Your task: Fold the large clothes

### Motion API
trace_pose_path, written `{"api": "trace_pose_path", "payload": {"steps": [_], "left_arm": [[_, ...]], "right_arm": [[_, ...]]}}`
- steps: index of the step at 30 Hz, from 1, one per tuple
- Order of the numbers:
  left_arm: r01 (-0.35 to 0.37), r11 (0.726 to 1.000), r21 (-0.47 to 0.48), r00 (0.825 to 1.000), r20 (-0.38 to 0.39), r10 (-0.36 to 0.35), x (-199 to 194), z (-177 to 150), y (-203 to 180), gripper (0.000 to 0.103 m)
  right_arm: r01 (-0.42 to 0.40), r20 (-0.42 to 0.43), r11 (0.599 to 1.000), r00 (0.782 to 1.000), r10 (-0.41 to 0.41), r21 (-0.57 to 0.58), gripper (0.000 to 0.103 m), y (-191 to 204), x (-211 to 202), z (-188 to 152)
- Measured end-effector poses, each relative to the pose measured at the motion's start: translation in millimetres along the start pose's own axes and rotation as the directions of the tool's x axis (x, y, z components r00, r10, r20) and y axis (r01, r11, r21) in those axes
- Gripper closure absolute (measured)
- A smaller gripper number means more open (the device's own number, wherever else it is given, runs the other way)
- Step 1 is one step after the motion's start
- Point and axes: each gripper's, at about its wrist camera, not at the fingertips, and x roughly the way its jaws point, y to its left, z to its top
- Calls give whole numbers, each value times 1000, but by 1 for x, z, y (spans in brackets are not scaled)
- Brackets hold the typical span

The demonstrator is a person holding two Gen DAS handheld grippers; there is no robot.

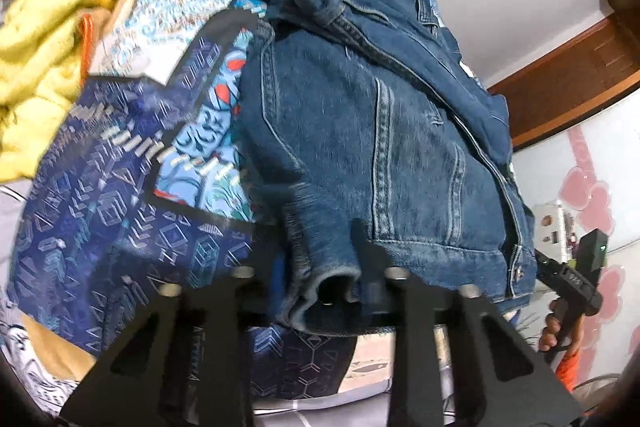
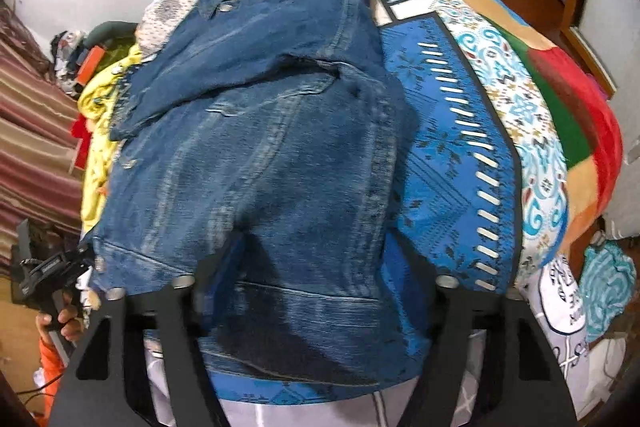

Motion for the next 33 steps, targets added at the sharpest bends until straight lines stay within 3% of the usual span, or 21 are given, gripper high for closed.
{"api": "trace_pose_path", "payload": {"steps": [1,6,7,16,21,26,33], "left_arm": [[1,1000,6,1000,7,-1,-2,1,-2,82],[-43,997,62,997,71,38,-18,10,-21,88],[-54,996,71,994,96,47,-23,14,-26,88],[-43,991,130,972,236,11,-54,67,-60,90],[-41,989,145,952,307,-6,-62,112,-79,91],[-45,986,161,937,348,-14,-54,162,-96,92],[-93,984,155,920,391,25,-23,235,-109,92]], "right_arm": [[-7,5,1000,1000,7,-4,49,1,0,0],[-13,43,1000,999,13,-10,88,5,-5,10],[-23,48,1000,999,23,-12,90,5,-7,13],[-56,164,985,983,82,-160,94,43,-33,62],[-7,252,973,965,67,-231,95,64,-34,101],[53,339,973,941,28,-226,96,69,-31,155],[107,381,975,924,-26,-195,96,71,-6,217]]}}
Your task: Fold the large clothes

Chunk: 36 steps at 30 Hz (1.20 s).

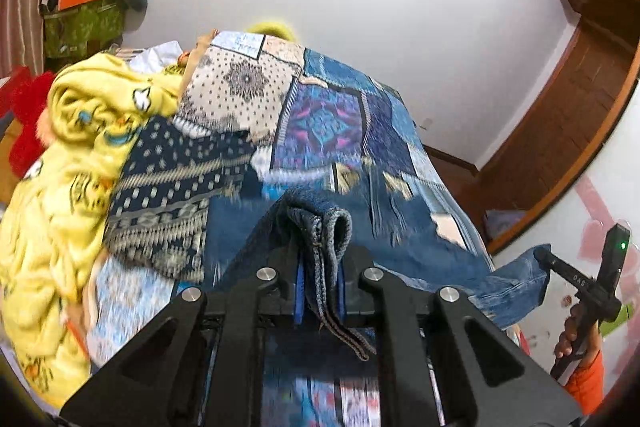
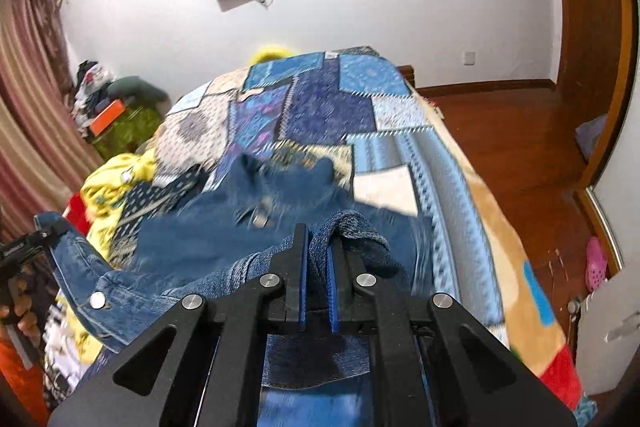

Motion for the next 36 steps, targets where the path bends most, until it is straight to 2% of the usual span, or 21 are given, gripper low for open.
{"api": "trace_pose_path", "payload": {"steps": [4,7,12,17,23,27,30,32,33,34,35,36], "left_arm": [[-55,999,-1,998,-24,55,45,17,4,92],[-112,994,-15,991,-81,110,92,20,15,92],[-217,975,52,961,-162,222,152,5,30,92],[-226,973,43,945,-235,230,185,-18,53,91],[-234,967,97,938,-240,251,191,-27,49,90],[-210,969,127,936,-261,237,182,-27,51,86],[-208,964,164,932,-265,247,172,-30,50,77],[-231,952,200,927,-251,278,163,-32,47,70],[-244,945,218,923,-245,296,159,-32,46,63],[-255,938,233,920,-242,310,155,-32,45,55],[-267,932,247,916,-236,325,147,-30,42,49],[-272,929,250,916,-228,330,141,-28,41,43]], "right_arm": [[43,-27,999,999,-44,-12,96,-3,37,12],[68,-73,998,995,-68,-5,97,-8,68,12],[120,-161,993,980,-120,-5,97,-18,116,-2],[93,-220,995,972,-86,23,96,-38,137,-19],[29,-246,999,969,-23,20,93,-44,130,-17],[-21,-276,999,961,29,35,90,-49,118,-12],[-40,-273,999,961,48,37,88,-51,99,-9],[1,-260,1000,966,0,2,83,-49,90,-7],[64,-237,997,969,-71,-35,73,-49,82,-6],[132,-208,989,967,-145,-73,68,-48,74,-5],[170,-185,981,965,-185,-94,59,-48,67,-4],[191,-164,975,964,-207,-110,58,-49,57,-4]]}}
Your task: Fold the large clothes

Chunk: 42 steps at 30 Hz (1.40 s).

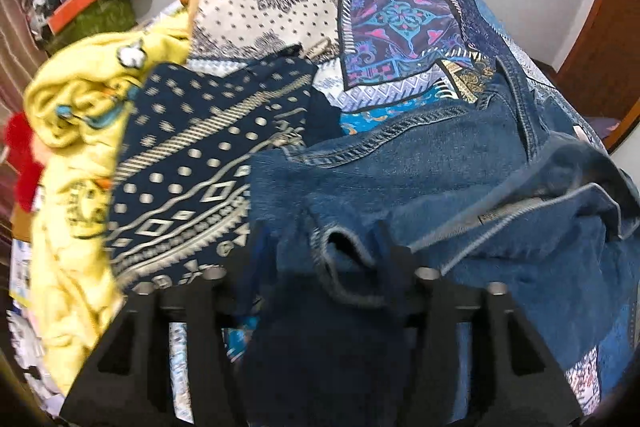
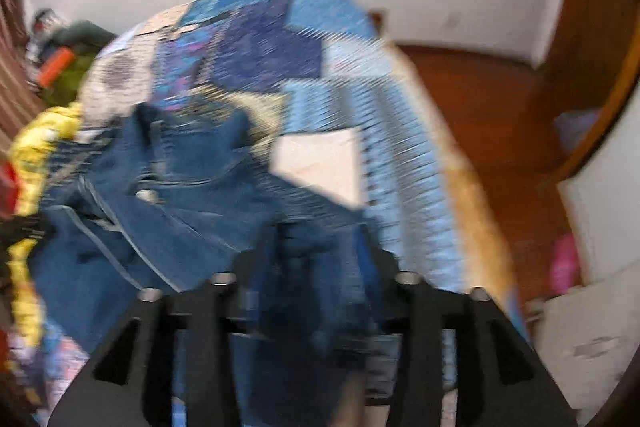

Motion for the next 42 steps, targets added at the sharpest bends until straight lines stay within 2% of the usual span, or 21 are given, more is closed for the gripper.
{"api": "trace_pose_path", "payload": {"steps": [3,7,10,12,16,23,25,27,31,35,37,40,42], "left_arm": [[2,1000,23,999,36,-3,-26,1,-1,40],[27,999,20,995,94,-28,-57,-4,-4,28],[48,998,39,995,88,-52,-66,-15,-11,25],[47,997,64,996,68,-51,-64,-23,-18,25],[54,991,120,998,17,-57,-49,-38,-34,25],[44,989,143,998,-55,-36,-10,-49,-44,25],[56,990,129,997,-60,-48,-3,-46,-41,20],[46,993,106,998,-41,-42,4,-38,-35,19],[-17,996,86,999,-27,19,20,-11,-24,19],[-17,997,72,1000,25,15,21,25,-17,18],[-50,995,89,998,34,47,26,42,-19,18],[-137,984,115,989,62,131,37,58,-23,18],[-136,986,98,990,50,132,43,61,-22,18]], "right_arm": [[-6,12,1000,1000,6,-19,57,-2,-17,-5],[-37,25,997,999,38,-60,56,11,-31,-13],[-75,38,993,996,79,-94,48,30,-37,-23],[-106,32,987,993,111,-119,41,45,-36,-30],[-159,-14,971,987,159,-177,39,73,-26,-41],[-179,-144,960,978,150,-216,38,107,19,-52],[-185,-169,961,974,152,-204,38,109,34,-51],[-164,-170,967,977,131,-195,38,107,44,-46],[-103,-173,981,982,75,-163,38,99,65,-25],[-17,-146,989,989,-5,-148,38,90,81,3],[38,-115,989,992,-55,-140,38,84,87,20],[112,-87,990,989,-119,-81,38,70,93,37],[144,-82,989,986,-147,-37,38,60,92,40]]}}
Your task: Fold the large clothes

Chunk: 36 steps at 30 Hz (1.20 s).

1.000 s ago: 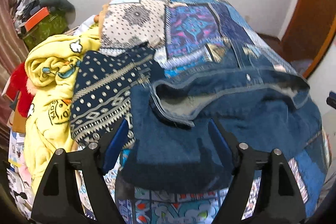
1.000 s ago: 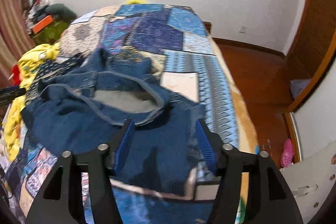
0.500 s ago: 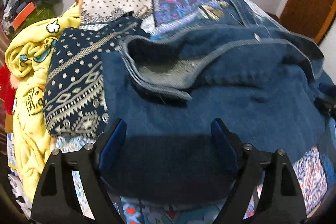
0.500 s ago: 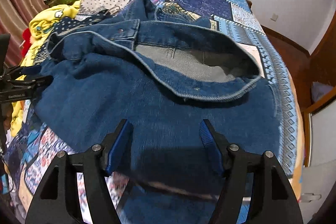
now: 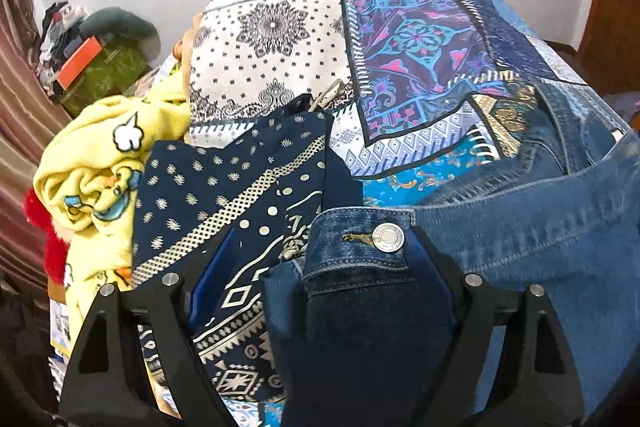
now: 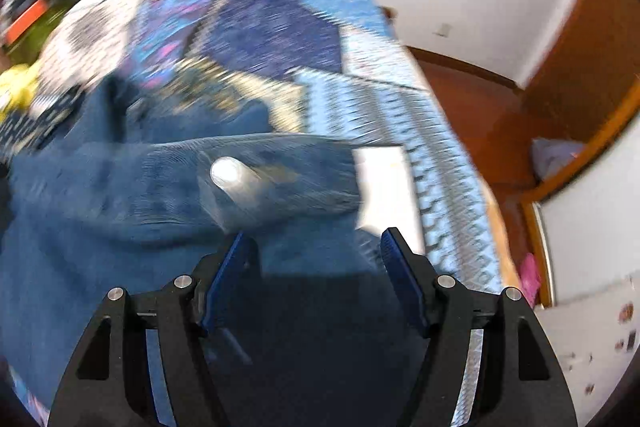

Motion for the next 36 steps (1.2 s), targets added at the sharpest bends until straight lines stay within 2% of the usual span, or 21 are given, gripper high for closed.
{"api": "trace_pose_path", "payload": {"steps": [2,7,10,15,20,22,25,27,29,32,34,36], "left_arm": [[-1,1000,-23,1000,5,2,-3,-1,1,18],[-18,1000,-26,987,159,22,-52,-3,8,19],[73,996,-55,979,197,-61,-88,0,22,19],[183,982,-48,965,200,-170,-125,-11,27,18],[264,964,33,950,162,-265,-142,-48,14,18],[276,960,53,948,148,-281,-143,-61,10,18],[252,965,70,959,118,-258,-135,-80,0,18],[170,983,69,980,96,-177,-120,-91,-9,18],[104,991,89,992,57,-109,-102,-101,-18,19],[82,991,110,996,11,-84,-83,-116,-24,18],[65,991,116,998,8,-66,-76,-127,-23,18],[47,995,93,999,21,-49,-74,-135,-18,17]], "right_arm": [[-48,7,998,999,48,44,38,-10,-7,-2],[-145,61,989,988,143,31,38,-5,-39,-12],[-188,85,982,978,189,-12,38,8,-64,-20],[-272,123,958,951,282,-95,38,43,-102,-34],[-354,106,918,921,376,-181,38,82,-118,-47],[-355,93,906,919,384,-230,37,98,-118,-55],[-325,74,897,930,361,-300,37,118,-111,-67],[-323,43,889,934,355,-323,37,127,-100,-75],[-335,-16,887,937,348,-317,37,132,-83,-83],[-325,-65,896,945,321,-303,37,129,-67,-91],[-333,-64,899,942,329,-284,37,117,-65,-96],[-363,-66,897,931,359,-253,26,104,-64,-95]]}}
